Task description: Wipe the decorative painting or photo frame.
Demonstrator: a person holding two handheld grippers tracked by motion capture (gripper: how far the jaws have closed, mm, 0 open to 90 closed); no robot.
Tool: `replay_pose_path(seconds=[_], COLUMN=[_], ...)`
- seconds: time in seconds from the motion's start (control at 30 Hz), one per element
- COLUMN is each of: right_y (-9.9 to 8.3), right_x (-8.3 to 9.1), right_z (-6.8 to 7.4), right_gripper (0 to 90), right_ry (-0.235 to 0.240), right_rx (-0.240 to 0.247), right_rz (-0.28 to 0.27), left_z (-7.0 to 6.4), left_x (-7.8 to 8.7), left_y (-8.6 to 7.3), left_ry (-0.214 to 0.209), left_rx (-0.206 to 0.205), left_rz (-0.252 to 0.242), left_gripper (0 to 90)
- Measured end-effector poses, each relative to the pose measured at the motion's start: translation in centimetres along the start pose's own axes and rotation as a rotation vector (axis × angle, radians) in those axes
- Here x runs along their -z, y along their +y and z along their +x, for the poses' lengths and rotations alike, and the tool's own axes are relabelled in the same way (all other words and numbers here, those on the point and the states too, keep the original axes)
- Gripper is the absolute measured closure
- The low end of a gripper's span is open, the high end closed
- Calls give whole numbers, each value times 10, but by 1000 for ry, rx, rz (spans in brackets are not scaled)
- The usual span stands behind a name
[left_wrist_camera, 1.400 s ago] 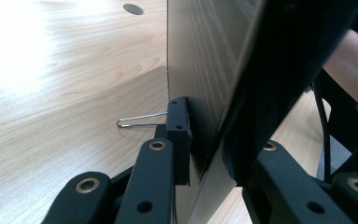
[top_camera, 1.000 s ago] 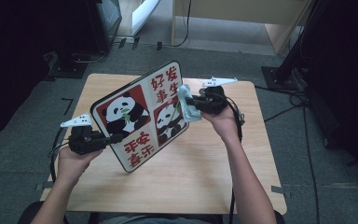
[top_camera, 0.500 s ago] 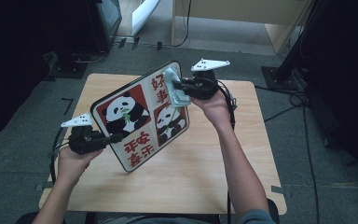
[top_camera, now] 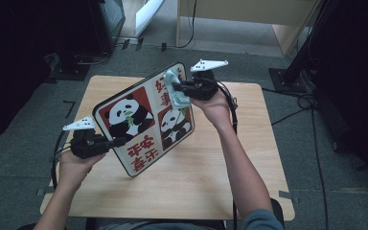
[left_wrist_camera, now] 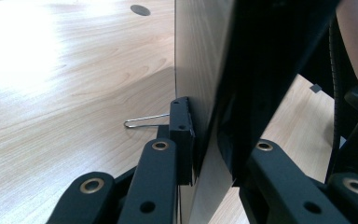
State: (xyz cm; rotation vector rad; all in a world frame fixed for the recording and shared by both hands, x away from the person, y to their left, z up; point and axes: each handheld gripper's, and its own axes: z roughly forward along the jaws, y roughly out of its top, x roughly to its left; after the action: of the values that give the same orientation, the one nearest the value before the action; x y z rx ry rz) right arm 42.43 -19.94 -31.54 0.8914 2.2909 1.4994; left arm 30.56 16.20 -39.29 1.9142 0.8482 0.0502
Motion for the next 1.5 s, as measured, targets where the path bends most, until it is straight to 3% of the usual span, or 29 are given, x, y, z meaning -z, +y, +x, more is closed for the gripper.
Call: replay_pose_path(seconds=[0.7,1.5], right_y=[-16,-50], right_x=[-4,-10], right_z=[-3,-3], right_gripper=[810,811], right_ry=[19,9], right_rx=[-7,-30], right_rz=[22,76], left_z=[-1,0], left_x=[0,0], left_y=[1,1], left_ry=[1,-13], left_rx=[-6,-11], left_rz=[6,5], left_gripper=[804,797])
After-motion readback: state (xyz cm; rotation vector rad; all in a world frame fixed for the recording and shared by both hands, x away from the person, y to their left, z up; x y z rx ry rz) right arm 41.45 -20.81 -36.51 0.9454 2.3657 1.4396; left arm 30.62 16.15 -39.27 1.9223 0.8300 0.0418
